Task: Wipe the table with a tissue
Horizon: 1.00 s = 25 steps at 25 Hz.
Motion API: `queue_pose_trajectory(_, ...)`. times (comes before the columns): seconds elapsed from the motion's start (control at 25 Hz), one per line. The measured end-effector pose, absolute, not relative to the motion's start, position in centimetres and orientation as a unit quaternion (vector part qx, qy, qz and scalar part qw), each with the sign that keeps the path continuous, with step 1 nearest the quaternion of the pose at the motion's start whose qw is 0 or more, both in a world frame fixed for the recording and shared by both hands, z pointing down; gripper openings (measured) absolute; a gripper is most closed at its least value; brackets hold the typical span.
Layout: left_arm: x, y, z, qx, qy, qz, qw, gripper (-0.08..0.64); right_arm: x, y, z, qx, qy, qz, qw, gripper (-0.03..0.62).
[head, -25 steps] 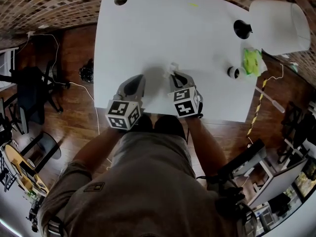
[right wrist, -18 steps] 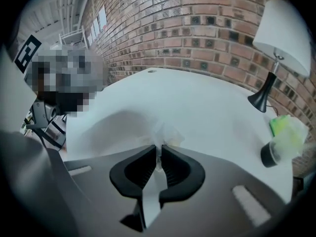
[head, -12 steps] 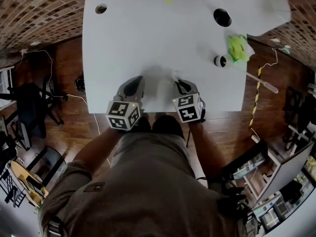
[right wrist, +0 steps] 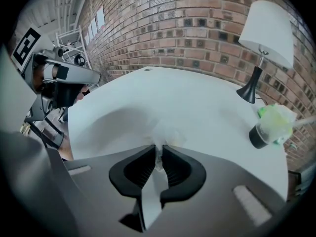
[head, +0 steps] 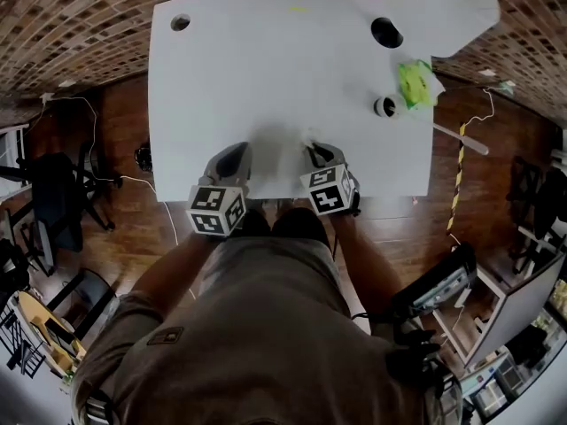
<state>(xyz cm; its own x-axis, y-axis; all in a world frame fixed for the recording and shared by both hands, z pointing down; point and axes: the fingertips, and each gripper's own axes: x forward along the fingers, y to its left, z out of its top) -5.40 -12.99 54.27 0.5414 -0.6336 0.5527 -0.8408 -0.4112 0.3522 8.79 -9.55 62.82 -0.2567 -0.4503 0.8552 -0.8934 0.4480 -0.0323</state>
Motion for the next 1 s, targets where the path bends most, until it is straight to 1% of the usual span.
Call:
queue_pose_trajectory(0.04, -5.4, -12.8, 54.1, 0.823, -0.45, 0.168, 0.304, 0.002, 8.8, -9.6, 62.8, 0.449, -0.746, 0.27, 0.41, 0.062)
queue_pose_trajectory(0.12, -5.3, -12.5, 53.7, 0.823, -0.454, 0.168, 0.299, 0.002, 8.8, -9.6, 62.7, 0.446, -0.75, 0.271, 0.407, 0.095)
queue_pose_trajectory(0.24, -5.2, -11.9, 53.2, 0.821, -0.463, 0.167, 0.291, 0.002, 8.9, -9.5, 62.2, 0.443, -0.758, 0.269, 0.395, 0.17)
queue_pose_trajectory(0.52, -4.9, -10.2, 52.6, 0.808, -0.491, 0.164, 0.281, 0.002, 10.4, -8.7, 59.7, 0.455, -0.779, 0.248, 0.353, 0.175)
queue_pose_trajectory(0.6, -4.5, -9.9, 52.2, 0.81, -0.493, 0.161, 0.275, 0.002, 10.6, -8.6, 58.4, 0.459, -0.787, 0.238, 0.335, 0.166)
queue_pose_trajectory(0.88, -2.9, -7.7, 51.0, 0.83, -0.474, 0.15, 0.253, 0.002, 10.3, -6.4, 53.1, 0.488, -0.802, 0.21, 0.272, 0.037)
queue_pose_trajectory(0.96, -2.9, -6.9, 50.3, 0.836, -0.467, 0.141, 0.25, 0.002, 9.6, -5.2, 51.8, 0.496, -0.804, 0.206, 0.257, 0.014)
queue_pose_trajectory(1.0, -2.9, -6.4, 49.9, 0.84, -0.464, 0.134, 0.248, 0.002, 9.3, -4.6, 51.1, 0.5, -0.804, 0.205, 0.249, 0.014)
